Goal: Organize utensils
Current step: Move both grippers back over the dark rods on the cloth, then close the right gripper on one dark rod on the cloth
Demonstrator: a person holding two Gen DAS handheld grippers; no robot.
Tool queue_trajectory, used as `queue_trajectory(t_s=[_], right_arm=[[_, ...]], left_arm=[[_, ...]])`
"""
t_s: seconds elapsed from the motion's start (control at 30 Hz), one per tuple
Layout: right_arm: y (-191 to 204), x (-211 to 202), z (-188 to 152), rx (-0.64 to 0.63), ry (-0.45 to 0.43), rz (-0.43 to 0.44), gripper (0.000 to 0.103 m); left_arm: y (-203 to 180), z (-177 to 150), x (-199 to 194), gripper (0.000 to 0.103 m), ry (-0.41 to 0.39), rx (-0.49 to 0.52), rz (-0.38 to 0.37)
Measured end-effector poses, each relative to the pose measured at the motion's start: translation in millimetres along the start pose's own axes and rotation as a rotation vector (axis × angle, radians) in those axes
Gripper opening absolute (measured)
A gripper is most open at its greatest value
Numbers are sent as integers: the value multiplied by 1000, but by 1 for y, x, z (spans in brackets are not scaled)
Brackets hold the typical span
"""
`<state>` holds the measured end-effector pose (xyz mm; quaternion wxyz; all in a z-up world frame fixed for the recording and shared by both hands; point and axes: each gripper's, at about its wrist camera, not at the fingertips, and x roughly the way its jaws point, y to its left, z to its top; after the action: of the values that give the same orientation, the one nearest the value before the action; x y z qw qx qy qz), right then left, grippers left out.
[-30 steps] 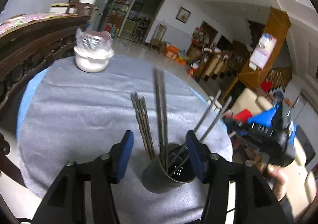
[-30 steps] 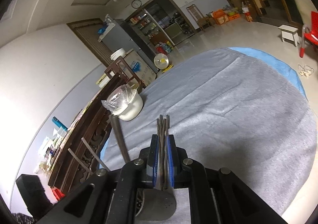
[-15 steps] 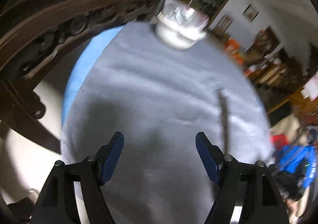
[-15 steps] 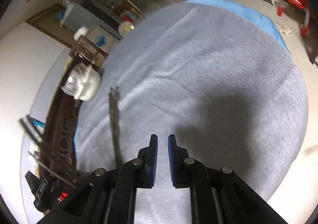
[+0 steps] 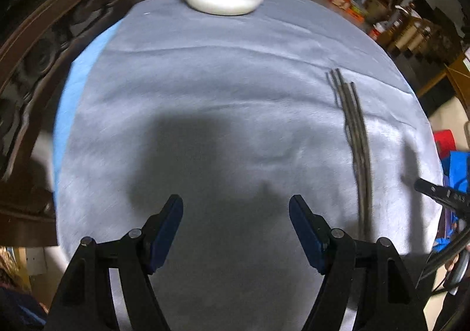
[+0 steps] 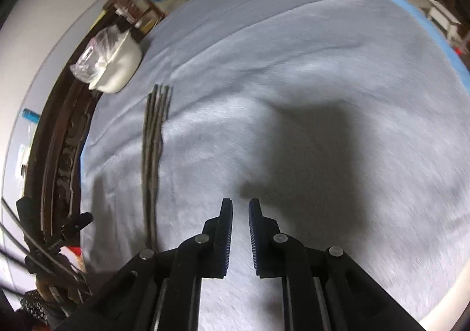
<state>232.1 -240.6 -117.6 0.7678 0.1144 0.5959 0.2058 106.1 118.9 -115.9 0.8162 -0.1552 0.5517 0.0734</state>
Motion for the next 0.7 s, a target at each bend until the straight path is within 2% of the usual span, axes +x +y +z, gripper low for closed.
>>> queue_trajectory(t_s=[0.23,0.27,0.33,0.37,0.4,0.5,0.63,0.67,0.7], right_arm=[[40,32,43,-81,64,24,15],[44,35,46,-85,71,31,20],[54,43,55,-99,80,33,46],[59,48,58,-102,86,35,73],[65,51,61,-106,87,39,76],[78,58,66,-143,82,38,76],[93,69,71,-188,114,-22,75],[96,72,71,-197,117,-27,72],[99,74,72,-206,123,-32,66]], left_arm=[[-16,24,15,75,20,8,8],[-15,25,16,75,23,7,9],[-16,29,20,75,28,3,8],[-16,30,21,75,29,0,10],[-14,31,21,75,29,-3,10],[-11,35,23,75,29,-11,8],[-5,40,25,75,28,-29,11],[-4,41,25,75,28,-33,8],[-4,42,25,75,27,-34,6]])
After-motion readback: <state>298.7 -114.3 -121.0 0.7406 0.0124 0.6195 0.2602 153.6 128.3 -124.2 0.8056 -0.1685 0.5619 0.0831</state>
